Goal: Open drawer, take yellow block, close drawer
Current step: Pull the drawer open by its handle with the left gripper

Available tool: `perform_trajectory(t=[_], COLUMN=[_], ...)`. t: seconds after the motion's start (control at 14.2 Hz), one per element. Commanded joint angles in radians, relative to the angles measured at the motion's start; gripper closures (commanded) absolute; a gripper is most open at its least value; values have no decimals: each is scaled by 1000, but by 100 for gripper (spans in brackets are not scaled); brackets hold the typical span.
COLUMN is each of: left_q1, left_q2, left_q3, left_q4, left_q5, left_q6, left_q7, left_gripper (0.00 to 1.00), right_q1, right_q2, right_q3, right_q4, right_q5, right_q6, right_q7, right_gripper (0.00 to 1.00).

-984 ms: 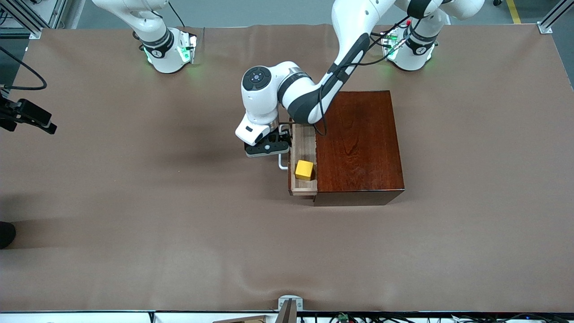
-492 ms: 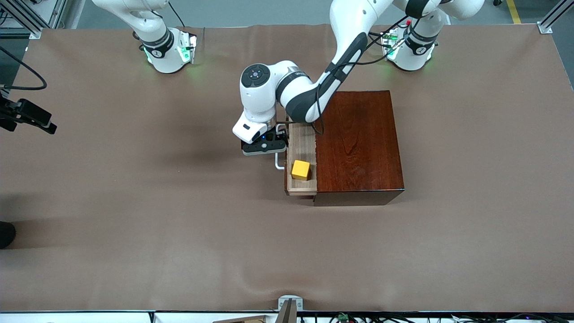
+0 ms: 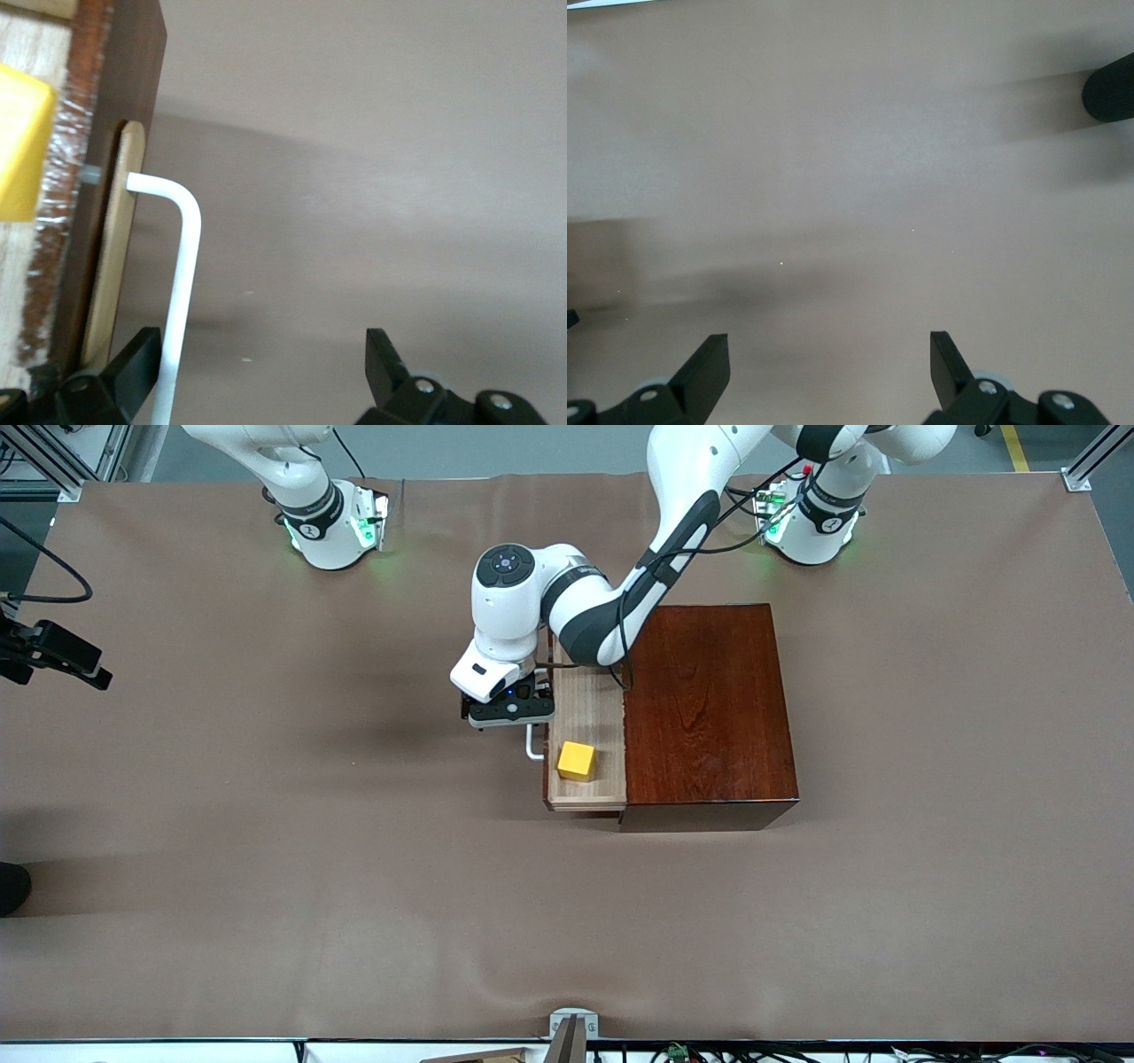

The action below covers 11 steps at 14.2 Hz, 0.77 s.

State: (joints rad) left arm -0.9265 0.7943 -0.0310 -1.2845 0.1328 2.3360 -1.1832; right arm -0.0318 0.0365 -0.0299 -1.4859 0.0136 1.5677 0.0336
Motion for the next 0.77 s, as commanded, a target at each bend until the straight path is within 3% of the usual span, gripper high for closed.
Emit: perform_trajectory(t=[0.0, 0.7], left_q1=[-25, -25], left_q2=[49, 14], left_q3=[-18, -29], left_q4=[62, 62], left_q5=[-39, -48], left_q6=[97, 125], left_q7=[-50, -84], left_gripper=[0, 0], right_q1=[-20, -19], right_q2=[-6, -6], right_q3=[16, 16], right_q4=[7, 7], right_q5=[-10, -9], right_q6=[-5, -8], right_q7=[6, 6], right_gripper=[0, 0])
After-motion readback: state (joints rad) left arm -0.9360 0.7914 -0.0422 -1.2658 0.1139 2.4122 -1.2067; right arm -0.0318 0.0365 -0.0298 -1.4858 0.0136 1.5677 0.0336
